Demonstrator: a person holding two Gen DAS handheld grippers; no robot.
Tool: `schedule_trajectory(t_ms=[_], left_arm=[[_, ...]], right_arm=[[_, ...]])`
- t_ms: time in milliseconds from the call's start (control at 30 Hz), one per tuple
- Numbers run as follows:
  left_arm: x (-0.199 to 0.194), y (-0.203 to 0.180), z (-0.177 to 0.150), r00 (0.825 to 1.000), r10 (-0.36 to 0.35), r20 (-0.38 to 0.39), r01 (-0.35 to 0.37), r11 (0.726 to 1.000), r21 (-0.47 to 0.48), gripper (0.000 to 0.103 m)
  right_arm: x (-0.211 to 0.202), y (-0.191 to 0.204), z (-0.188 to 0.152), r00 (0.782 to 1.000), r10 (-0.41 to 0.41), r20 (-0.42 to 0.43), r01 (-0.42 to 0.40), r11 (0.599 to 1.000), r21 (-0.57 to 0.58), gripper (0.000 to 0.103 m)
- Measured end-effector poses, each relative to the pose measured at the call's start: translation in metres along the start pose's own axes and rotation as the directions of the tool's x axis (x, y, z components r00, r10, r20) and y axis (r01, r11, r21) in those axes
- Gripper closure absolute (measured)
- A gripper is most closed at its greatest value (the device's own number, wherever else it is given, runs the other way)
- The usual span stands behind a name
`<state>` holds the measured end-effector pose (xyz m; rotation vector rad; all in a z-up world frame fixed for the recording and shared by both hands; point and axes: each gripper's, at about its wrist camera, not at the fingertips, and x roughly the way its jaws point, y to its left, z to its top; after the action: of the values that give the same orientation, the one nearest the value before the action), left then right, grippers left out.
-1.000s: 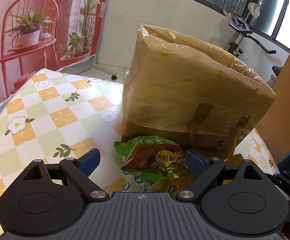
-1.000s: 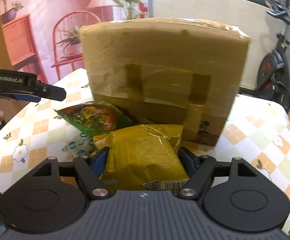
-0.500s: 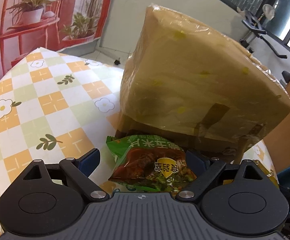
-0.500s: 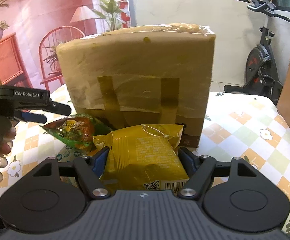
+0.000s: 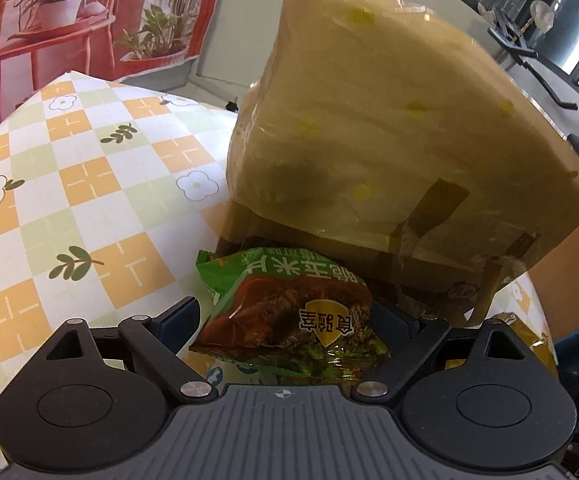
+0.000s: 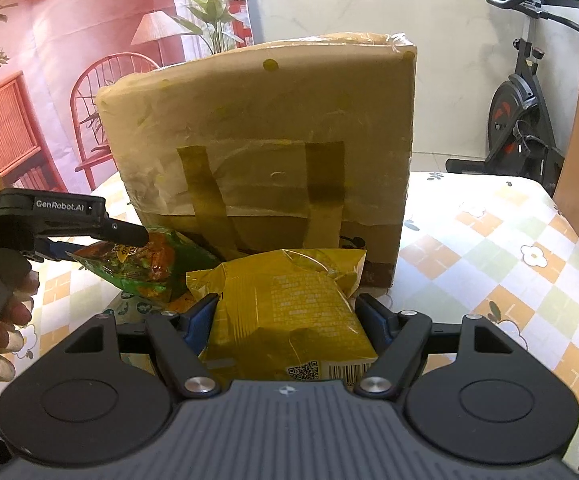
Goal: Organize snacks
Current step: 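Grasp the green-and-orange bag with the left tool while the right tool grasps the yellow bag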
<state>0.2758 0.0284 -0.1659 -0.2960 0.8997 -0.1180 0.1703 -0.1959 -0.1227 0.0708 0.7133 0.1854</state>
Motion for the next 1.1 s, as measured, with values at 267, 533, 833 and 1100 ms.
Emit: schedule_trajectory(t_ms=[267,533,833,1100], left_arm=[[0.013,-0.005,0.001,1.000,-0.006,-0.006,0.006,1.000,0.007,0.009],[0.010,-0.005,-0.005,0.999,-0.046,0.012,0.046,0.999,0.015,0.027],[-0.009,-0.002,-0.009,0.996,-0.075,0.041,0.074,0.997,0.027,0.044],[-0.041,-0.004,-0.009,0.989,-0.095,0.114,0.090,0.995,0.052,0.044]], right_arm=[[0.004,-0.002,0.000,1.000,0.004,-0.004,-0.004,1.000,0.009,0.028],[0.005,-0.003,0.000,1.000,0.004,-0.006,-0.004,1.000,0.013,0.028],[0.001,-0.003,0.002,1.000,0.002,0.009,-0.003,1.000,0.014,0.028],[-0.013,-0.002,0.006,0.999,-0.007,0.044,0.007,1.000,0.007,0.028]])
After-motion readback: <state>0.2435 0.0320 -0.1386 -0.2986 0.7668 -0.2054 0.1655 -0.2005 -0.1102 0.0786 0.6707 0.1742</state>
